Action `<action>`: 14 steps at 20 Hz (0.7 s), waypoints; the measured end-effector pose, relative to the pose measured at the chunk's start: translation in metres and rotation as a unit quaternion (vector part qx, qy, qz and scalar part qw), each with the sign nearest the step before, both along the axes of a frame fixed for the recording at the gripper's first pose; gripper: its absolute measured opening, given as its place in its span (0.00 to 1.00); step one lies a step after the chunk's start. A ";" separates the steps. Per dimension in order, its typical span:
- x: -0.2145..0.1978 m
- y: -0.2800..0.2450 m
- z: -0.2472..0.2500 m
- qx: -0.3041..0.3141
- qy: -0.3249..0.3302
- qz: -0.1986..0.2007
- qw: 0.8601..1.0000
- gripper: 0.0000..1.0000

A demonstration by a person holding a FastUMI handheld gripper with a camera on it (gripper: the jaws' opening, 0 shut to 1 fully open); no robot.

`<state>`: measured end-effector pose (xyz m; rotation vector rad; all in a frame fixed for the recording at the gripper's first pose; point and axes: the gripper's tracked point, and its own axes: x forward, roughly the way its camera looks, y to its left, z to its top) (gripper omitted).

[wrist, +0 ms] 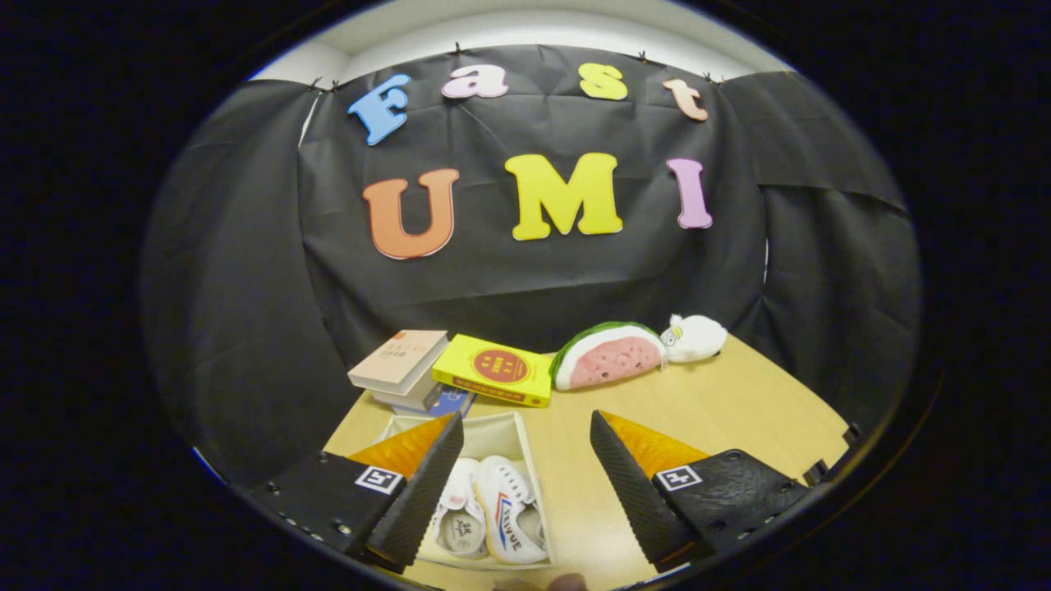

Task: Open the storage box then place both shoes into the box .Put the left shoe in first, then the right shoe, with the right side of both shoes facing outward in a uniform manner.

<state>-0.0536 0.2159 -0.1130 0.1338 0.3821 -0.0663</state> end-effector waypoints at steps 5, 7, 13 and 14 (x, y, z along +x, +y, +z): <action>0.001 -0.034 0.043 -0.011 -0.032 -0.001 0.999 0.96; -0.003 -0.050 0.060 -0.015 -0.047 0.001 0.999 0.96; -0.023 -0.086 0.092 -0.013 -0.065 0.012 0.998 0.96; -0.028 -0.091 0.097 -0.010 -0.067 0.012 0.998 0.96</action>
